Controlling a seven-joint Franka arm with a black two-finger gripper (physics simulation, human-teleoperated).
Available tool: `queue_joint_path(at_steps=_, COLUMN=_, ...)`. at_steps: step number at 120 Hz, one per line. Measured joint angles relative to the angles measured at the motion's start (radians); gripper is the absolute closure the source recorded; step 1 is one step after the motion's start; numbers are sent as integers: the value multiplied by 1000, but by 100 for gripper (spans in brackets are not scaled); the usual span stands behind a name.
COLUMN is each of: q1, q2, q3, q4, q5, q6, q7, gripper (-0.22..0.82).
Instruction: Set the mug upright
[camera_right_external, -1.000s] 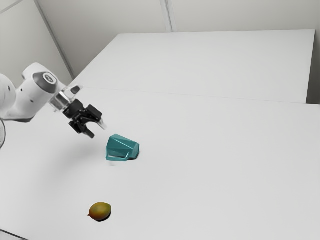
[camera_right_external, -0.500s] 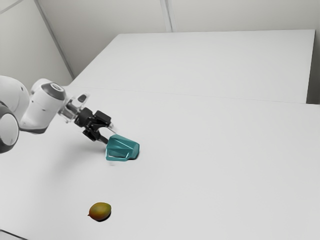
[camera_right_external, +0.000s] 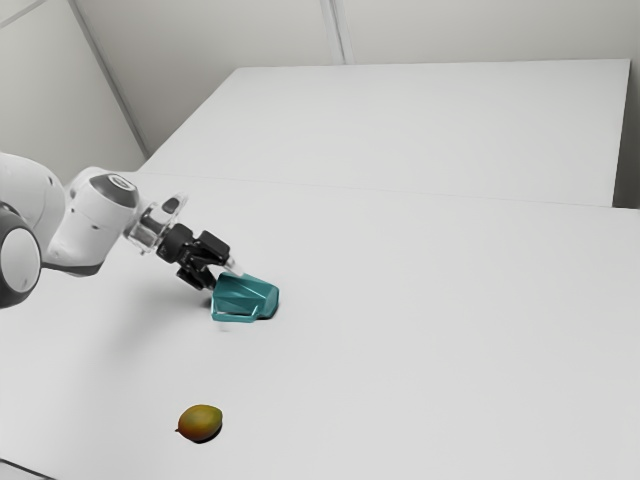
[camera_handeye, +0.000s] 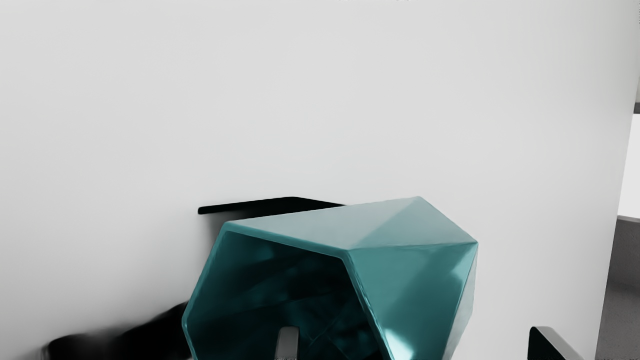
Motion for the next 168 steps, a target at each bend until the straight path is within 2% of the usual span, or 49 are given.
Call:
queue_joint_path(at_steps=30, q1=-3, q2=0, q3=0, q4=0, q5=-28, q6=0, q7=17, gripper=58)
queue_joint_path(at_steps=51, q1=-2, q2=-5, q3=0, q4=-2, q5=-66, q6=2, q7=26, gripper=70)
queue_joint_path(at_steps=70, q1=-10, q2=-13, q3=0, q4=-1, q5=-106, q6=2, q7=32, gripper=74)
queue_joint_path(at_steps=105, q1=-35, q2=-56, q3=0, q4=-2, q5=-117, q6=3, q7=35, gripper=77)
queue_joint_path(at_steps=130, q1=-72, q2=-106, q3=-10, q4=3, q5=5, q6=13, q7=19, gripper=78)
queue_joint_path(at_steps=168, q1=-167, q2=-154, q3=-11, q4=3, q5=285, q6=112, q7=-15, gripper=78)
